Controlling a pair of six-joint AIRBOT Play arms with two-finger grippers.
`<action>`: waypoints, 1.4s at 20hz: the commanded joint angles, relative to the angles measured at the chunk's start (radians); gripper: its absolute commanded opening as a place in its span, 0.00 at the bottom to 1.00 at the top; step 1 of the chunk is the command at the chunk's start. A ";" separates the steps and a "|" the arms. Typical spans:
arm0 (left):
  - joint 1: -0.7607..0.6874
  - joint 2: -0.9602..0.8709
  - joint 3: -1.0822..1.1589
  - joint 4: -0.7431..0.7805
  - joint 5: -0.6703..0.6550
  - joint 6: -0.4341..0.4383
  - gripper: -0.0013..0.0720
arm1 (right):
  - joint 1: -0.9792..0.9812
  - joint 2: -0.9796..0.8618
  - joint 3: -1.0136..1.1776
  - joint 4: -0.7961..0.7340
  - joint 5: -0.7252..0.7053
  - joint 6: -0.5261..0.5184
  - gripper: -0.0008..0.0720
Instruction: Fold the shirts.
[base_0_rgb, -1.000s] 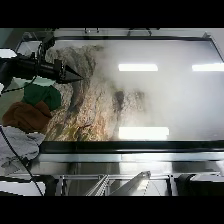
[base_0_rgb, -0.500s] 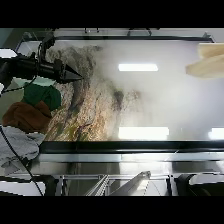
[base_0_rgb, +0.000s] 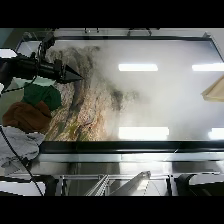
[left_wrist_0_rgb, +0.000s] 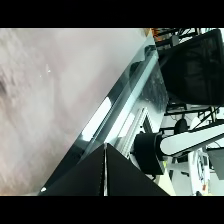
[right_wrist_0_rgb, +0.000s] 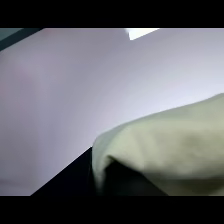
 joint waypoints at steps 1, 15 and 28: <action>0.000 -0.003 0.000 0.000 0.029 0.007 0.04 | 0.008 -0.025 0.005 0.055 -0.132 -0.014 0.05; -0.007 -0.009 0.000 -0.001 0.016 0.026 0.04 | -0.040 -0.040 -0.093 -0.341 0.235 0.062 0.05; -0.007 -0.009 0.000 -0.001 -0.122 0.026 0.04 | -0.430 0.136 -0.795 -0.618 0.128 0.419 0.04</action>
